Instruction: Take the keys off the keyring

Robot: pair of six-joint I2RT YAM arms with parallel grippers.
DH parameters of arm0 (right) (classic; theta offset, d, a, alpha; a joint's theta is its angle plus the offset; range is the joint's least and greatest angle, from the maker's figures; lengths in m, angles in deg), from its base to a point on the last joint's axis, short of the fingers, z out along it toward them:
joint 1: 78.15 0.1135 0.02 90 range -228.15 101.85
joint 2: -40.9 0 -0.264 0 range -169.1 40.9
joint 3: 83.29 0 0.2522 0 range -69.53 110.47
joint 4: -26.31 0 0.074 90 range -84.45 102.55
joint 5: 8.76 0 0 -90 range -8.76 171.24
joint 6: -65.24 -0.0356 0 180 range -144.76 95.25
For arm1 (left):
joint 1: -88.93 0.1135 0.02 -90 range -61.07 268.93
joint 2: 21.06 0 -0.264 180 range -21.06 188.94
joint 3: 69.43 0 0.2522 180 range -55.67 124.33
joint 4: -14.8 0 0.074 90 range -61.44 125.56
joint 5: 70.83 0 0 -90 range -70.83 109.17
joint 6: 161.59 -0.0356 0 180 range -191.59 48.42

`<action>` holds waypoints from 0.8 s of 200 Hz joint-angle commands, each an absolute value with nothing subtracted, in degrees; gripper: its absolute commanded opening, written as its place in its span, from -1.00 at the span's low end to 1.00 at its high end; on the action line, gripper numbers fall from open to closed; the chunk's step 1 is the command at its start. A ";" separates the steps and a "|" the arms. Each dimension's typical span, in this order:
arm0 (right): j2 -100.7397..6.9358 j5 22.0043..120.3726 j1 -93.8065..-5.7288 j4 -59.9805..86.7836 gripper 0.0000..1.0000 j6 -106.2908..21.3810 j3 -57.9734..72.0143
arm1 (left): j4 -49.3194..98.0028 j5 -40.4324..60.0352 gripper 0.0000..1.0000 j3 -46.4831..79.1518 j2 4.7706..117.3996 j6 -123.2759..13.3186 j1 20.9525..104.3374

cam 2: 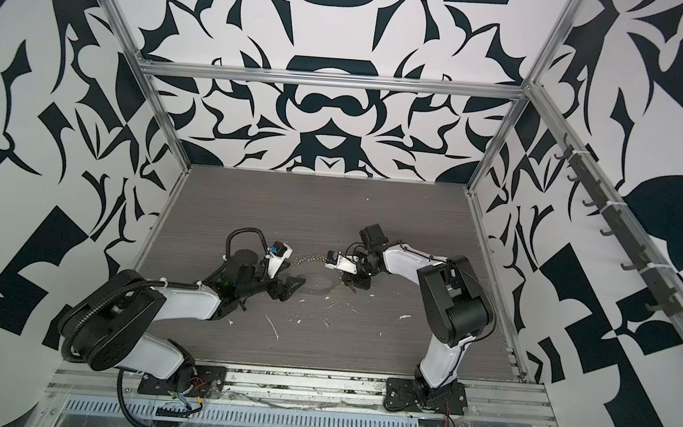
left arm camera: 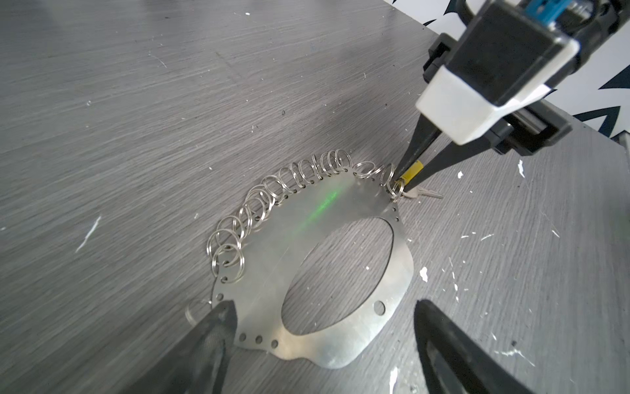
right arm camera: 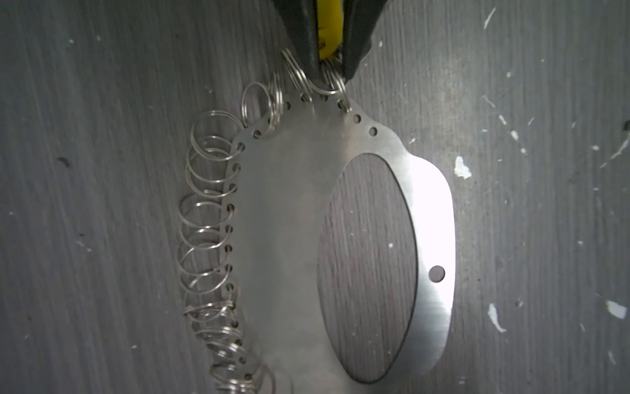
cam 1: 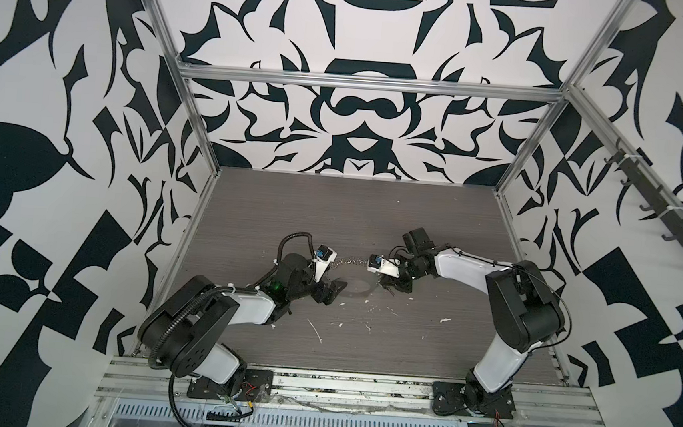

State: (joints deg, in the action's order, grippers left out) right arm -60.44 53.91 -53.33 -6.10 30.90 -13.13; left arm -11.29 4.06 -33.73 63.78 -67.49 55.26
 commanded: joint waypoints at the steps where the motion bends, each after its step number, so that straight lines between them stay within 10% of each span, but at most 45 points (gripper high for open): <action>1: -59.93 52.84 -52.59 -8.49 -0.67 31.13 -11.36 | -10.25 4.49 0.71 -34.79 62.28 -67.19 55.18; 42: -59.85 54.55 -51.53 -9.49 -1.00 31.14 -10.27 | -9.46 3.27 0.71 -35.16 60.89 -67.86 55.18; 160: -40.16 50.70 -42.66 -32.41 -1.00 23.80 1.83 | 29.98 -19.68 0.20 -21.39 30.85 -87.98 55.36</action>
